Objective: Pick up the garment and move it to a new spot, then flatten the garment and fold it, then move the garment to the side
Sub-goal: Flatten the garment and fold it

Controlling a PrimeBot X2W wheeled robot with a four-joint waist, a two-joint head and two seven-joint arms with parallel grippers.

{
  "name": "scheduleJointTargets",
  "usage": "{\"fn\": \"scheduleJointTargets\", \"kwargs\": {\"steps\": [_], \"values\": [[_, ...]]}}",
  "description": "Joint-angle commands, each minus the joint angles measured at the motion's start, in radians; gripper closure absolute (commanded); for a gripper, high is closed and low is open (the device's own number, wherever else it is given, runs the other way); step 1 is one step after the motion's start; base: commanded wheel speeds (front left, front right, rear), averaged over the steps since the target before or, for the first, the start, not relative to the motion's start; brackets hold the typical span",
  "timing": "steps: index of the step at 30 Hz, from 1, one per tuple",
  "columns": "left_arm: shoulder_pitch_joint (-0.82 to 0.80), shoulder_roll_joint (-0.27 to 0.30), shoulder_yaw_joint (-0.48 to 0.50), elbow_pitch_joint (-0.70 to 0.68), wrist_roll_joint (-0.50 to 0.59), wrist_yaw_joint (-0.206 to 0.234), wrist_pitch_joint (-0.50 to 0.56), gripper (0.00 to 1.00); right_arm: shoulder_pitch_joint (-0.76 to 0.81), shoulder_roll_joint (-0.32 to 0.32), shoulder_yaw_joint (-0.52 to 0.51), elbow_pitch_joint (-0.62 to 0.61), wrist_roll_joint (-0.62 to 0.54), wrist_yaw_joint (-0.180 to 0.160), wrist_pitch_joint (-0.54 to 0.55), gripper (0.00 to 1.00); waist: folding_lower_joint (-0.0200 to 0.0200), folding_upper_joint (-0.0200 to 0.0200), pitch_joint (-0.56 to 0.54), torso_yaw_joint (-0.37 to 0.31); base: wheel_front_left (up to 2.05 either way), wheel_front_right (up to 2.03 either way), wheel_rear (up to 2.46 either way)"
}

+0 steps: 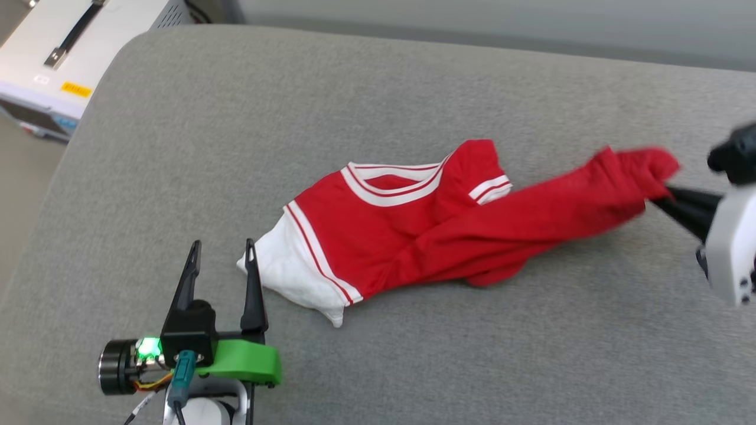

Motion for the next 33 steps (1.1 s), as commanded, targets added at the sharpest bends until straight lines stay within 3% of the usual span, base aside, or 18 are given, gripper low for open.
{"fn": "scheduleJointTargets", "kwargs": {"steps": [1, 9, 16, 23, 24, 25, 33], "values": [[0.021, 0.009, 0.005, 0.004, 0.008, -0.001, -0.006, 0.00, 0.065, -0.017, -0.026, -0.006, -0.002, -0.001, -0.014, 1.00, 0.0000, 0.0000, -0.070, -0.071, 0.00, 0.00, 0.00], [0.066, 0.021, 0.024, 0.010, 0.008, 0.002, -0.006, 0.00, 0.503, 0.003, -0.222, 0.041, 0.005, -0.001, -0.073, 1.00, 0.0000, 0.0000, -0.112, -0.131, 0.00, 0.00, 0.00], [0.065, 0.021, 0.022, 0.015, 0.010, -0.004, -0.006, 0.00, 0.835, 0.168, -0.367, 0.134, -0.021, -0.001, -0.061, 1.00, 0.0000, 0.0000, -0.110, -0.146, 0.00, 0.00, 0.00], [0.061, 0.024, 0.023, 0.022, 0.012, -0.006, -0.006, 0.00, 0.968, 0.306, -0.490, 0.166, -0.098, -0.001, -0.050, 1.00, 0.0000, 0.0000, -0.103, -0.152, 0.00, 0.00, 0.00], [0.063, 0.025, 0.025, 0.022, 0.012, -0.005, -0.006, 0.00, 0.969, 0.321, -0.530, 0.161, -0.116, -0.001, -0.067, 0.56, 0.0000, 0.0000, -0.103, -0.154, 0.00, 0.00, 0.00], [0.064, 0.026, 0.026, 0.022, 0.011, -0.004, -0.006, 0.00, 0.968, 0.329, -0.562, 0.151, -0.134, -0.001, -0.081, 0.00, 0.0000, 0.0000, -0.104, -0.156, 0.00, 0.00, 0.00], [0.069, 0.028, 0.022, 0.019, 0.015, -0.005, -0.006, 0.00, 0.962, 0.376, -0.892, -0.082, -0.274, -0.001, -0.153, 0.00, 0.0000, 0.0000, -0.113, -0.154, 0.00, 0.00, 0.00]]}}
